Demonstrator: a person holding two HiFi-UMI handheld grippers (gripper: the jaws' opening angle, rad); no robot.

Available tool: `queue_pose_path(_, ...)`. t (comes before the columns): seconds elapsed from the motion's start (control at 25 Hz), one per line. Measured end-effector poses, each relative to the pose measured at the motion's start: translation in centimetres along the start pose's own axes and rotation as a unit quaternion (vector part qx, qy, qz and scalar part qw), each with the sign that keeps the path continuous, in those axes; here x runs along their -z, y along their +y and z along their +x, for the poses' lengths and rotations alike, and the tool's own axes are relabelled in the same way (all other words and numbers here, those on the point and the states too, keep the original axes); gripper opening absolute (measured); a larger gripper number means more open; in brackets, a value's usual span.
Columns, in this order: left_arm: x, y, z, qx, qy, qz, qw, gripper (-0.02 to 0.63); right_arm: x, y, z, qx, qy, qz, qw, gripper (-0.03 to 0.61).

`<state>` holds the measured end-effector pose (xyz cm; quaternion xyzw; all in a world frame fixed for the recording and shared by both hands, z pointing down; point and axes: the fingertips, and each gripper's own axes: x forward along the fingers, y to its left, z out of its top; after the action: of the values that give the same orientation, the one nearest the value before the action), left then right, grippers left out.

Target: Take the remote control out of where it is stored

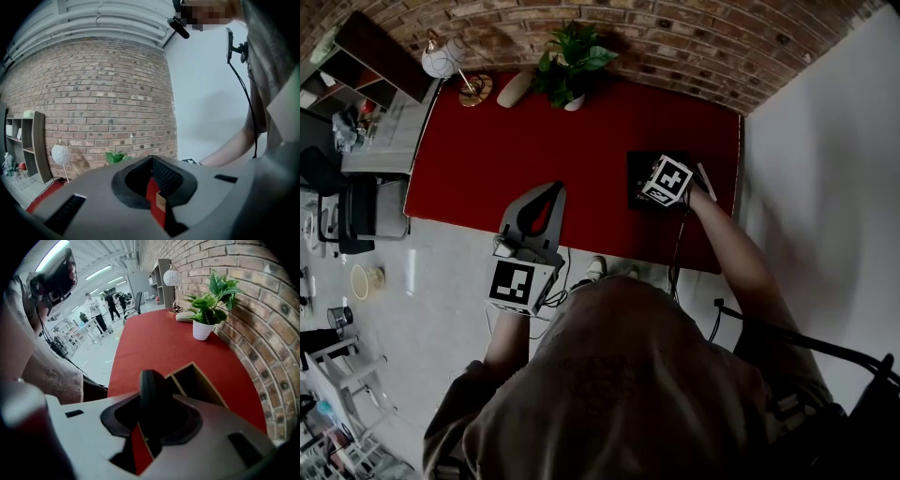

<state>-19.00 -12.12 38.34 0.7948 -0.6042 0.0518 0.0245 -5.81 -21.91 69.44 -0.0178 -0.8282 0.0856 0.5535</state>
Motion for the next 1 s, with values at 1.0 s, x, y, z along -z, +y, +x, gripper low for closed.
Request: queue_pose_path(1.0, -0.5, -1.5, -0.3, 0.024, 0.000, 0.035, 0.9991, 0.011, -4.1, 0.1, -14.0, 0.133, -0.174, 0.032, 0.975, 0.121)
